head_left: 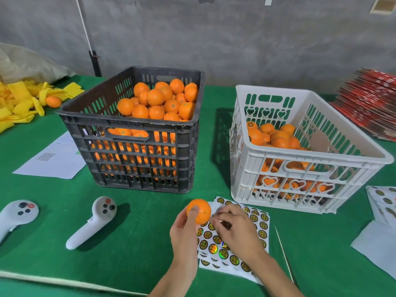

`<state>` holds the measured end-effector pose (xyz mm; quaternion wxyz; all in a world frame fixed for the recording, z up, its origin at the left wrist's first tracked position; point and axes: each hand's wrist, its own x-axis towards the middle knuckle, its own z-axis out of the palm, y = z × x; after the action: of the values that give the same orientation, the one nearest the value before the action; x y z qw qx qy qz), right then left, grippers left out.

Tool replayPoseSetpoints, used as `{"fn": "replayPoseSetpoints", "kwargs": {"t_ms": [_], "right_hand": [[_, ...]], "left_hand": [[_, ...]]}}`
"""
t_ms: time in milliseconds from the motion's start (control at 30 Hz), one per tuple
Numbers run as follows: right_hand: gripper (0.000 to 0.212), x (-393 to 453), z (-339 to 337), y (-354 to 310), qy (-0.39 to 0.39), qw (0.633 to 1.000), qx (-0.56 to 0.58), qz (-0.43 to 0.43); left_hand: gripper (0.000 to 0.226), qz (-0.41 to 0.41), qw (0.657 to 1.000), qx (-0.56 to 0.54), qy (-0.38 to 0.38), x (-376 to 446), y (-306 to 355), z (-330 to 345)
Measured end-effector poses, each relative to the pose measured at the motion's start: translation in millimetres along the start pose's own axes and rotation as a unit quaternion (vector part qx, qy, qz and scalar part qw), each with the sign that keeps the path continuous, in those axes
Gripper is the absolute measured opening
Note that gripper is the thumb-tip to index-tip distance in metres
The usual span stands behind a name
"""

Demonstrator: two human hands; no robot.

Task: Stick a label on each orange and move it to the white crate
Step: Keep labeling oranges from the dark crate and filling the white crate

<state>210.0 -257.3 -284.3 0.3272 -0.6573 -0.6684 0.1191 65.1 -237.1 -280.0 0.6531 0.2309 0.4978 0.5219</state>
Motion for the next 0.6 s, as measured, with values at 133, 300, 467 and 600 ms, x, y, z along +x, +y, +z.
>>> {"fn": "replayPoseSetpoints", "kwargs": {"t_ms": [133,300,467,600], "right_hand": [[0.011,6.0,-2.5,2.7,-0.039,0.986,0.142,0.083],[0.031,13.6,-3.9,6.1,-0.015,0.972,0.179,0.149],[0.027,17.3,-8.7,-10.2,0.096,0.978,0.128,0.131],[0.014,23.9,-22.9,-42.0,0.115,0.991,0.071,-0.007]], "left_hand": [[0.033,0.006,1.0,0.02,0.007,0.7,-2.8,-0.8],[0.033,0.009,0.999,0.034,0.005,-0.8,-1.2,-1.5],[0.021,0.013,0.998,0.068,0.005,-2.0,8.8,2.6],[0.033,0.048,0.994,0.082,-0.053,-2.5,29.1,11.9]]}}
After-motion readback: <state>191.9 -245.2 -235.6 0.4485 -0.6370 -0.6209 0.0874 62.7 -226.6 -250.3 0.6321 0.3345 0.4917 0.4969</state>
